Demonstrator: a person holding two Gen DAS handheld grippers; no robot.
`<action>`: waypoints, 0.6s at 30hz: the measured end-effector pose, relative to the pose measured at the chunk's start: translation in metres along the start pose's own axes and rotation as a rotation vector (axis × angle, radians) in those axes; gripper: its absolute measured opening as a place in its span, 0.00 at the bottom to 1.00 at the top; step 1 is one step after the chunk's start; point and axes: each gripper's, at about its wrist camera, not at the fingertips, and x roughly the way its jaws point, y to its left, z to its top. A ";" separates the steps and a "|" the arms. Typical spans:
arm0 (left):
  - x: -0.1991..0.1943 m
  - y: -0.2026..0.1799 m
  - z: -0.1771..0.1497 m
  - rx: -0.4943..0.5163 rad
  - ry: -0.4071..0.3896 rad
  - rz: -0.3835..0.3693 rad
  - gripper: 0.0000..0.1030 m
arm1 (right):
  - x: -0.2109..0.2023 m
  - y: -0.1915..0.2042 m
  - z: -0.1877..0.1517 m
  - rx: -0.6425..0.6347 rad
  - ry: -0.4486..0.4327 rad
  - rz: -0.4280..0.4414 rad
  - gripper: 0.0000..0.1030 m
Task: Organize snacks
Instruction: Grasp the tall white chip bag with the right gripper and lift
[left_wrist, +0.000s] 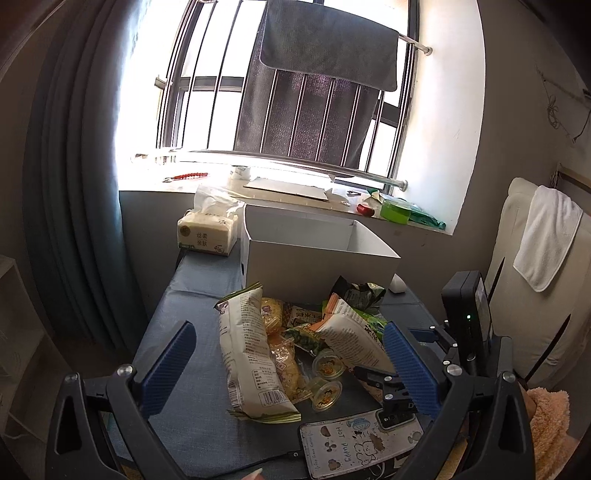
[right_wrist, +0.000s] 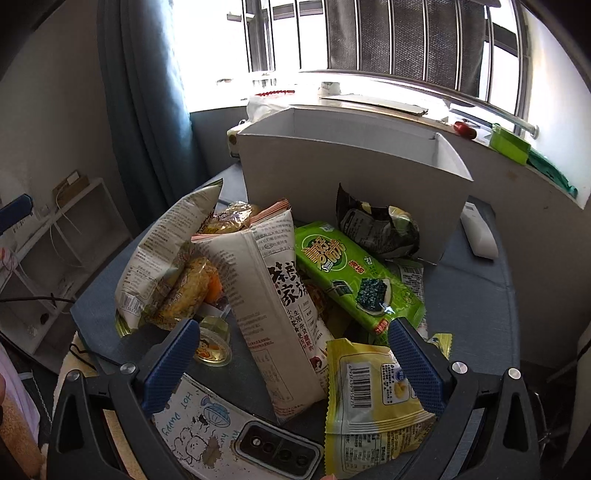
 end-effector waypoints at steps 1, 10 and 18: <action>0.001 0.001 0.000 0.001 0.010 0.009 1.00 | 0.007 0.003 0.000 -0.027 0.012 0.006 1.00; 0.016 0.013 -0.013 -0.009 0.142 -0.035 1.00 | 0.025 0.007 -0.001 -0.056 0.024 -0.002 0.43; 0.035 0.024 -0.012 -0.046 0.187 -0.032 1.00 | -0.037 -0.024 0.013 0.124 -0.189 0.155 0.43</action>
